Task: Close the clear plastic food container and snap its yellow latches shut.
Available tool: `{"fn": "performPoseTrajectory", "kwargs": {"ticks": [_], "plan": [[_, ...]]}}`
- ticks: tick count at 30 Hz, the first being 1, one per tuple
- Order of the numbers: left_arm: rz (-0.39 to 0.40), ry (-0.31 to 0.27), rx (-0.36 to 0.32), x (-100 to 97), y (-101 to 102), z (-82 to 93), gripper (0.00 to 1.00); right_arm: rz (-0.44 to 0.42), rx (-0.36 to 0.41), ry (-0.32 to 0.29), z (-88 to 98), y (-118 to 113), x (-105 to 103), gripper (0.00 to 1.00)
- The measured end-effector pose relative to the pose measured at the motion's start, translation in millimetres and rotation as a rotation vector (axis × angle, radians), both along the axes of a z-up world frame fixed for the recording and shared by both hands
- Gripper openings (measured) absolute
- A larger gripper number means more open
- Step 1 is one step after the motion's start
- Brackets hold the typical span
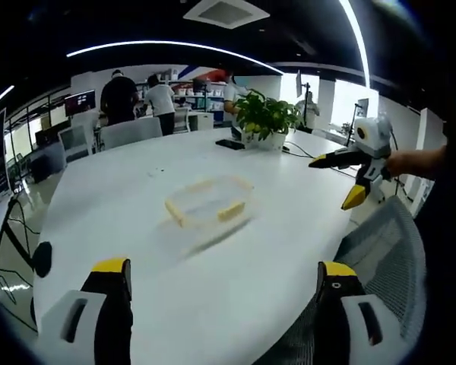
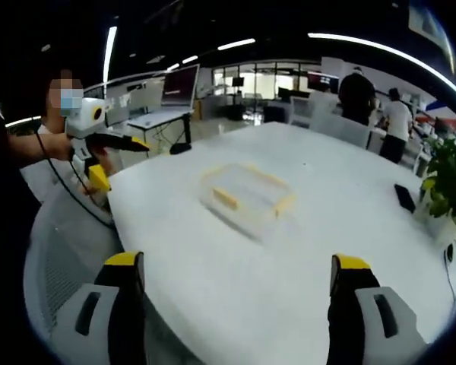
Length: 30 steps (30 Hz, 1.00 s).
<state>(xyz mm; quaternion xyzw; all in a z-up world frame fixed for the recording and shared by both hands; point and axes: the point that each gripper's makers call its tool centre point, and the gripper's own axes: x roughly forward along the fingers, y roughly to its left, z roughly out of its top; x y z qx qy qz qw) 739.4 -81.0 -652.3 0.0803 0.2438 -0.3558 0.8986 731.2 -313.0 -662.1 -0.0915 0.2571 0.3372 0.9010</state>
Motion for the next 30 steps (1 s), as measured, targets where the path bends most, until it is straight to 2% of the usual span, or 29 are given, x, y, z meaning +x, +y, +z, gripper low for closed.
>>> {"fn": "performPoseTrajectory", "kwargs": {"ticks": [11,30], "plan": [[-0.017,-0.02,0.004,-0.5,-3.5,2.0,0.99,-0.007,-0.005,-0.003,0.4,-4.0,-1.2,1.0],[0.007,-0.032,-0.011,2.4,1.0,4.0,0.99,-0.012,0.003,-0.015,3.9,-7.2,-1.0,0.99]]}}
